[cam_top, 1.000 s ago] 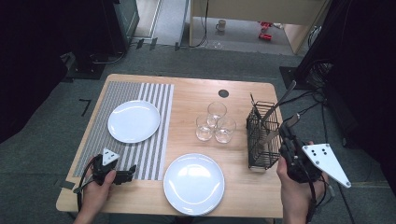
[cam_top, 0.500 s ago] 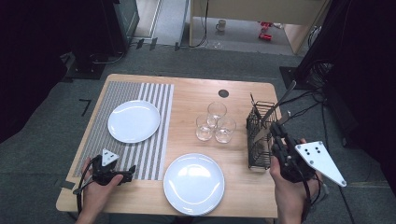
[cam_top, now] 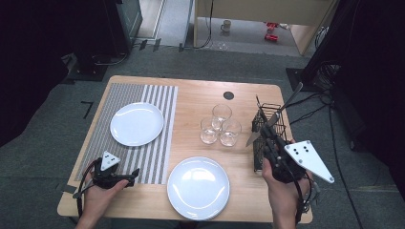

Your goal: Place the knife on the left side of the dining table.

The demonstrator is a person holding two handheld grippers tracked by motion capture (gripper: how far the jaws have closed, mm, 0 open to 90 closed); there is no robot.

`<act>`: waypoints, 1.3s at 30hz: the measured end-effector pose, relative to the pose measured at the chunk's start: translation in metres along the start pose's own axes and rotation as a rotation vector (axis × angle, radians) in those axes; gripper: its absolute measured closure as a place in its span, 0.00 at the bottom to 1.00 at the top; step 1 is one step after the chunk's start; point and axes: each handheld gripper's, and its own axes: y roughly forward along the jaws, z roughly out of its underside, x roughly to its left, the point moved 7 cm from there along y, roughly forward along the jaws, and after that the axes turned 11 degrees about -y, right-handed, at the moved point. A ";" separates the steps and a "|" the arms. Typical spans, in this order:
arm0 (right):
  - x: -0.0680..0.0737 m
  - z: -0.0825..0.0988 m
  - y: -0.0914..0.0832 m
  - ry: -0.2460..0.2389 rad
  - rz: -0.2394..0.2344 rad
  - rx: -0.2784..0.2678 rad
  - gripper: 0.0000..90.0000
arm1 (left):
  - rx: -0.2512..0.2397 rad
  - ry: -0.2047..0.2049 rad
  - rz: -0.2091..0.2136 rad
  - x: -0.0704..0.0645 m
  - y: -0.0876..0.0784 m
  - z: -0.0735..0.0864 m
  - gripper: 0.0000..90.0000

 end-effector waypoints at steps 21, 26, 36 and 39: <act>0.035 0.000 0.015 0.005 -0.097 -0.005 0.93 | -0.118 0.090 0.153 -0.075 -0.014 -0.056 0.03; 0.042 0.000 0.016 0.003 -0.114 -0.004 0.93 | -0.137 0.103 0.170 -0.088 -0.015 -0.064 0.06; 0.060 0.000 0.020 -0.001 -0.160 -0.004 0.93 | -0.157 0.130 0.217 -0.112 -0.015 -0.072 0.07; 0.067 -0.001 0.022 -0.001 -0.175 -0.008 0.93 | -0.164 0.142 0.230 -0.121 -0.016 -0.075 0.07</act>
